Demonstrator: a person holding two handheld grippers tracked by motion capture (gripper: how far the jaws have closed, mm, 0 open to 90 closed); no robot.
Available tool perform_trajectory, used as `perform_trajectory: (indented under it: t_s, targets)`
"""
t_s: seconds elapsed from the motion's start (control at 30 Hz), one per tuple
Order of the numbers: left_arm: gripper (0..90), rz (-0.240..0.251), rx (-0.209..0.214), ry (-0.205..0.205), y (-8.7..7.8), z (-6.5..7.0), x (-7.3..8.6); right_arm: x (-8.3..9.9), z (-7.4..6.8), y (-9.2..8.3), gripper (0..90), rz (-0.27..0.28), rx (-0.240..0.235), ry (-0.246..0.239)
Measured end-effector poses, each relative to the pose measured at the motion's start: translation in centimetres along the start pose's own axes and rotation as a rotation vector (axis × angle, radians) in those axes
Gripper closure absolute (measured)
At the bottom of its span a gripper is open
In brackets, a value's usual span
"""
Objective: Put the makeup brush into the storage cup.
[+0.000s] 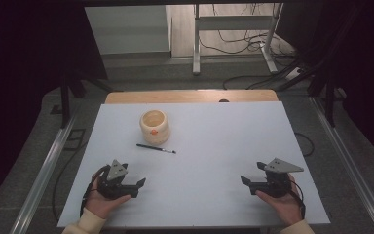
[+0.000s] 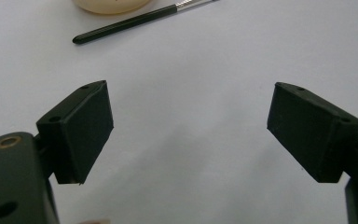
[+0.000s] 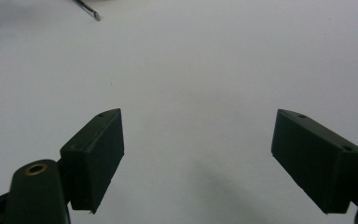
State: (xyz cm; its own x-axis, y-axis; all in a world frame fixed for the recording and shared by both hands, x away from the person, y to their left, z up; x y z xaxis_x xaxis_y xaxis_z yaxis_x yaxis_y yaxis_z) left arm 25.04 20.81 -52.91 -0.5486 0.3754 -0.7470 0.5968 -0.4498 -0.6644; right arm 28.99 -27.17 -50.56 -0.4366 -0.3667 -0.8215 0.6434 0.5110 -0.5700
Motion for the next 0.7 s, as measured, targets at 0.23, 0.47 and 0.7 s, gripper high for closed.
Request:
perform_trajectory:
  t_s: [0.23, 0.47, 0.7]
  targets:
    - [14.5, -0.004, -0.009, 0.005, -0.14, 0.12, 0.10, 0.03, -0.34, 0.01, 17.1, -0.003, -0.008, -0.008]
    - [14.8, -0.010, -0.011, 0.009, -0.23, 0.30, 0.19, -0.02, -0.54, -0.20, 17.2, 0.003, -0.009, -0.012]
    - [15.0, -0.017, 0.013, 0.039, -0.53, 0.49, -0.20, 0.04, -0.63, -0.28, 17.2, 0.001, -0.005, -0.012]
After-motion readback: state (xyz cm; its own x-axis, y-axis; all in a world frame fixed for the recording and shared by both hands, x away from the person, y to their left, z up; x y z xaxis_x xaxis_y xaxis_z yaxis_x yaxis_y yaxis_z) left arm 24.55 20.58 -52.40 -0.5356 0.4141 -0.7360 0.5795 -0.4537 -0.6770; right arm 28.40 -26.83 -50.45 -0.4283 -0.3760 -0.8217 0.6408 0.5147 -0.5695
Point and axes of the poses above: each handheld gripper's, and its own axes: y roughly forward along the jaws, x roughly out of its underside, z roughly to its right, the point moved 1 cm from there along y, roughly forward along the jaws, and after that the axes turned 3 degrees about x, right-handed, at the moved point
